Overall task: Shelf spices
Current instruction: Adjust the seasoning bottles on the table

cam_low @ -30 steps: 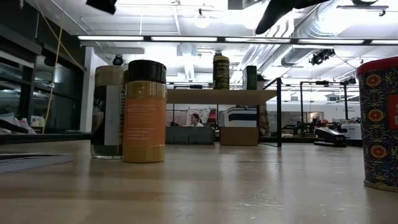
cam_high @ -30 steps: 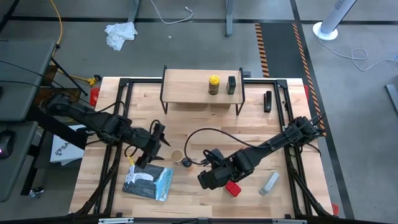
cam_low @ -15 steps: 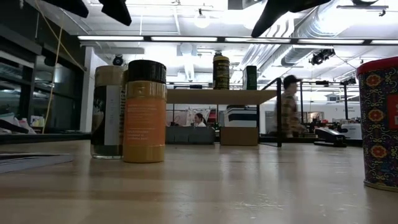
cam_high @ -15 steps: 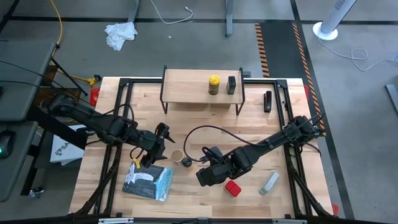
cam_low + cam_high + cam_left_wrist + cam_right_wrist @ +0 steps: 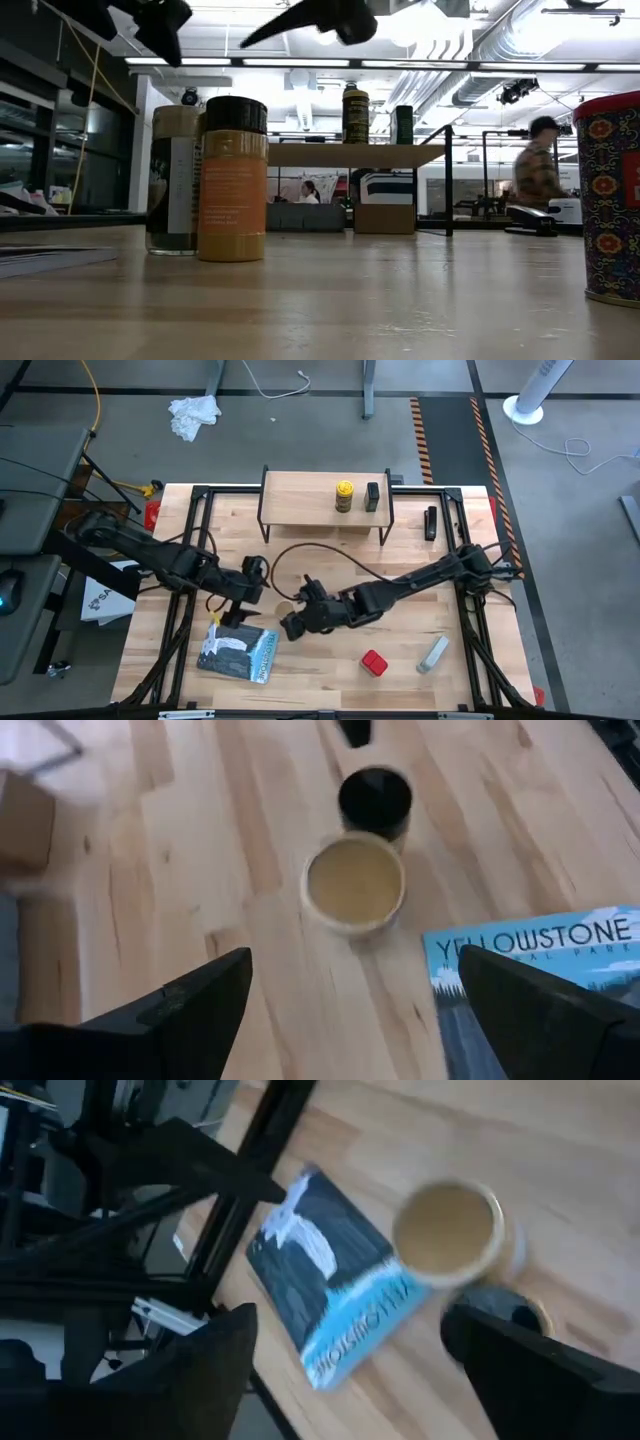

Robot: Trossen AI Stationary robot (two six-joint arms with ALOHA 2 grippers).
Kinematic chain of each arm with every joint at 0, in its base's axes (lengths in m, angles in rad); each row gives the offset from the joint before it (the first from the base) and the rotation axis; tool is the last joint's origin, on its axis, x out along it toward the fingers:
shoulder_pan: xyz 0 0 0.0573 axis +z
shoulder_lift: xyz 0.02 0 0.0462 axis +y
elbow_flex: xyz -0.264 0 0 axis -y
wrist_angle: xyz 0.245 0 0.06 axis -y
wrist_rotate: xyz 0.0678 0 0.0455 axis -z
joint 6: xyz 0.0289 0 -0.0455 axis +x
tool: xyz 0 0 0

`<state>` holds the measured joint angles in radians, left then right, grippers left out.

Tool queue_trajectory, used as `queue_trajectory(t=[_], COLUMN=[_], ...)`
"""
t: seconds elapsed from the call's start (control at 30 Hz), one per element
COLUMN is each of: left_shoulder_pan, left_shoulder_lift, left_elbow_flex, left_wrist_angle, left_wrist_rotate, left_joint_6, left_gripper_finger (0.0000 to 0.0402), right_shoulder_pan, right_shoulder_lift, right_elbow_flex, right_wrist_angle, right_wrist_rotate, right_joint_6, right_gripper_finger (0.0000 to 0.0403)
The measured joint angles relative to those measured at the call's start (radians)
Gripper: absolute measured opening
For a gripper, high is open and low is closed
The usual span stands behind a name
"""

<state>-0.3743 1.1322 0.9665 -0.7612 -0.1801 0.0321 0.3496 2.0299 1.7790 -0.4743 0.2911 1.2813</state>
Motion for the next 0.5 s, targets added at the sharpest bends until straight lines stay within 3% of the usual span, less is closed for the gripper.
queue_trajectory(t=[0.13, 0.33, 0.5], left_shoulder_pan=[-0.006, -0.031, -0.057], left_shoulder_lift=[-0.061, -0.157, -0.226], left_elbow_flex=[0.0, 0.0, 0.0], left_wrist_angle=[-0.043, -0.054, -0.049], left_wrist_rotate=[-0.015, -0.089, -0.167], left_joint_6=[-0.122, -0.289, -0.507], left_gripper_finger=[0.0351, 0.0351, 0.0351], right_shoulder_pan=[-0.002, 0.024, 0.026], right_shoulder_lift=[0.012, 0.011, 0.02], right_elbow_flex=[0.0, 0.0, -0.001], right_wrist_angle=[0.012, 0.064, 0.072], right_wrist_rotate=[0.013, 0.012, 0.025], right_joint_6=[-0.03, -0.101, -0.037], right_gripper_finger=[0.0238, 0.0025, 0.0003])
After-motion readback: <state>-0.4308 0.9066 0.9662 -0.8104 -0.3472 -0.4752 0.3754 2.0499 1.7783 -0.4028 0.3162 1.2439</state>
